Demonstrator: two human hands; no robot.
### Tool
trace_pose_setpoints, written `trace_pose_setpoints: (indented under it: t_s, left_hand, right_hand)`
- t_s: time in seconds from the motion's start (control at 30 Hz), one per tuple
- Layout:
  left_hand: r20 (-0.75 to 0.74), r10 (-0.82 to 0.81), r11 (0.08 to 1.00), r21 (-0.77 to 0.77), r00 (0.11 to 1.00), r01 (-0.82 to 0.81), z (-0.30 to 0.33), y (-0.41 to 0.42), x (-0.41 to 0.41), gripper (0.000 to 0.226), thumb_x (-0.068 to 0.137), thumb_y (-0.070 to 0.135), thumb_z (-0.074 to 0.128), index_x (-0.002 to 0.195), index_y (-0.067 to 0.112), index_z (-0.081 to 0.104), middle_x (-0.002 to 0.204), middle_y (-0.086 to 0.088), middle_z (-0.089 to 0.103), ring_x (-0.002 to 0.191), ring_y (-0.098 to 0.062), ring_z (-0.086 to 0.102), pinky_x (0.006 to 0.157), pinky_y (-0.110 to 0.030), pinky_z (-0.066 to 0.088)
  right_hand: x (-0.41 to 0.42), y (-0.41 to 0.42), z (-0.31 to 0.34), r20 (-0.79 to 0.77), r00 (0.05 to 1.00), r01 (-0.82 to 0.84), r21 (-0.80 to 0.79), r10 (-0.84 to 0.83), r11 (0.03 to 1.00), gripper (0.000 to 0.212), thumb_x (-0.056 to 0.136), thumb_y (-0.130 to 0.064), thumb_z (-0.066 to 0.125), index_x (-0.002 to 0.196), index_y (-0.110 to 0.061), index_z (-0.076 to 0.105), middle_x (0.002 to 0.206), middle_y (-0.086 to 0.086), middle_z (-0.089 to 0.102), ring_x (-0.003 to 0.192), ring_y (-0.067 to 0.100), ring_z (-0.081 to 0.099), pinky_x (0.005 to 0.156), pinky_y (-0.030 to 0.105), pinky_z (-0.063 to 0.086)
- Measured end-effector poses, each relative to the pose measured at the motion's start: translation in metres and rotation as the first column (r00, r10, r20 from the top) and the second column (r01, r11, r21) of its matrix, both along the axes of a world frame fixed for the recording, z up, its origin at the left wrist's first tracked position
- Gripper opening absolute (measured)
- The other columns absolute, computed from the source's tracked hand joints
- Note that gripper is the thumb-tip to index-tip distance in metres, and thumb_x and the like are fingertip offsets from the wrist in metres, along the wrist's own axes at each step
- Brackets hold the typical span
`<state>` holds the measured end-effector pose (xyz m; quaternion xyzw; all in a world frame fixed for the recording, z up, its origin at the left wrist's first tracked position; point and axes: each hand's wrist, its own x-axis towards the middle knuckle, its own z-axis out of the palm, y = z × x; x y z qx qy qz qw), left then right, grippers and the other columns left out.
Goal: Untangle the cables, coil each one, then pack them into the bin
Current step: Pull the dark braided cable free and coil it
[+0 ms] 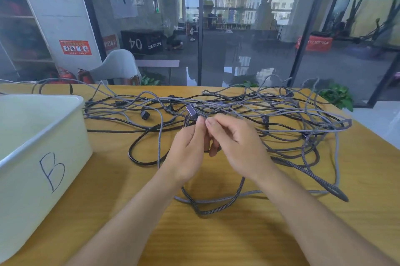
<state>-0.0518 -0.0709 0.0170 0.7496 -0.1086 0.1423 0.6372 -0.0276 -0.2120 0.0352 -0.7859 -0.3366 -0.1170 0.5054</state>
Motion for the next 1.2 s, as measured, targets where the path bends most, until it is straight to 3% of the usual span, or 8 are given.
trace_pose_setpoints:
  t_s: [0.1, 0.27, 0.43, 0.67, 0.77, 0.93, 1.07, 1.2]
  left_hand:
    - [-0.002, -0.001, 1.0, -0.03, 1.0, 0.001, 0.001, -0.002, -0.002, 0.07, 0.114, 0.037, 0.022, 0.067, -0.009, 0.046, 0.055, 0.006, 0.048, 0.058, -0.012, 0.049, 0.066, -0.032, 0.044]
    - [-0.033, 0.03, 0.997, -0.073, 0.999, -0.032, 0.007, -0.006, -0.006, 0.07, 0.112, 0.044, 0.021, 0.06, 0.001, 0.04, 0.053, 0.003, 0.04, 0.05, -0.01, 0.041, 0.055, -0.019, 0.038]
    - [-0.062, 0.063, 0.992, -0.11, 0.996, -0.07, 0.008, 0.003, -0.003, 0.061, 0.112, 0.039, 0.036, 0.064, 0.002, 0.04, 0.061, -0.007, 0.038, 0.062, -0.024, 0.036, 0.064, -0.039, 0.034]
    - [-0.065, 0.198, 0.966, -0.158, 0.978, -0.206, 0.015, 0.009, -0.002, 0.048, 0.111, 0.02, 0.033, 0.067, 0.006, 0.048, 0.052, -0.002, 0.032, 0.049, -0.02, 0.029, 0.046, -0.027, 0.027]
    - [-0.084, 0.2, 0.958, -0.194, 0.976, -0.213, 0.017, 0.016, -0.002, 0.049, 0.111, 0.025, 0.031, 0.067, 0.01, 0.045, 0.056, -0.004, 0.033, 0.047, -0.018, 0.027, 0.045, -0.024, 0.022]
    - [-0.148, 0.083, 0.954, -0.274, 0.985, -0.122, 0.021, 0.02, -0.004, 0.05, 0.109, 0.033, 0.03, 0.065, 0.02, 0.048, 0.066, -0.005, 0.057, 0.06, -0.015, 0.048, 0.054, -0.028, 0.038]
    - [-0.144, -0.187, 0.859, -0.504, 0.972, 0.091, 0.027, 0.022, -0.007, 0.046, 0.112, 0.035, 0.027, 0.072, 0.019, 0.043, 0.067, -0.002, 0.05, 0.063, -0.02, 0.05, 0.056, -0.027, 0.042]
    - [-0.098, -0.296, 0.755, -0.634, 0.95, 0.17, 0.031, 0.025, -0.007, 0.049, 0.111, 0.031, 0.031, 0.063, 0.023, 0.038, 0.054, 0.006, 0.026, 0.045, -0.012, 0.026, 0.052, -0.03, 0.024]
  right_hand:
    - [-0.003, 0.003, -0.001, 0.043, 0.999, 0.029, -0.011, -0.028, 1.0, 0.036, 0.111, -0.028, 0.049, 0.082, -0.015, 0.065, 0.065, -0.002, 0.068, 0.061, 0.017, 0.069, 0.063, 0.037, 0.055]
    - [-0.003, 0.004, -0.005, 0.121, 0.986, 0.121, -0.041, -0.115, 0.992, 0.04, 0.111, -0.031, 0.047, 0.075, -0.017, 0.058, 0.061, 0.001, 0.064, 0.058, 0.018, 0.067, 0.06, 0.043, 0.05]
    - [-0.005, 0.001, -0.004, 0.153, 0.988, 0.035, -0.15, -0.012, 0.988, 0.031, 0.103, -0.024, 0.049, 0.073, -0.015, 0.051, 0.062, 0.001, 0.058, 0.06, 0.021, 0.056, 0.058, 0.043, 0.044]
    - [0.009, -0.005, -0.01, -0.246, 0.935, -0.303, -0.173, 0.257, 0.937, 0.026, 0.103, -0.039, 0.056, 0.091, -0.032, 0.078, 0.096, 0.011, 0.076, 0.096, 0.037, 0.068, 0.092, 0.061, 0.051]
    - [0.006, -0.003, -0.009, -0.258, 0.917, -0.368, -0.259, 0.304, 0.893, 0.027, 0.11, -0.028, 0.051, 0.102, -0.034, 0.076, 0.096, -0.007, 0.074, 0.094, 0.015, 0.066, 0.09, 0.044, 0.051]
    - [0.007, -0.006, -0.013, -0.286, 0.901, -0.417, -0.37, 0.326, 0.83, 0.033, 0.113, -0.03, 0.043, 0.138, -0.033, 0.064, 0.126, -0.011, 0.069, 0.122, 0.01, 0.06, 0.111, 0.044, 0.044]
    - [0.014, -0.006, -0.023, -0.219, 0.94, -0.334, -0.432, 0.262, 0.838, 0.026, 0.112, -0.029, 0.046, 0.129, -0.031, 0.065, 0.127, -0.014, 0.062, 0.12, 0.007, 0.059, 0.104, 0.038, 0.048]
    - [0.017, -0.003, -0.033, -0.221, 0.952, -0.29, -0.448, 0.21, 0.846, 0.018, 0.11, -0.032, 0.05, 0.123, -0.043, 0.055, 0.121, -0.014, 0.064, 0.107, -0.001, 0.062, 0.092, 0.02, 0.051]
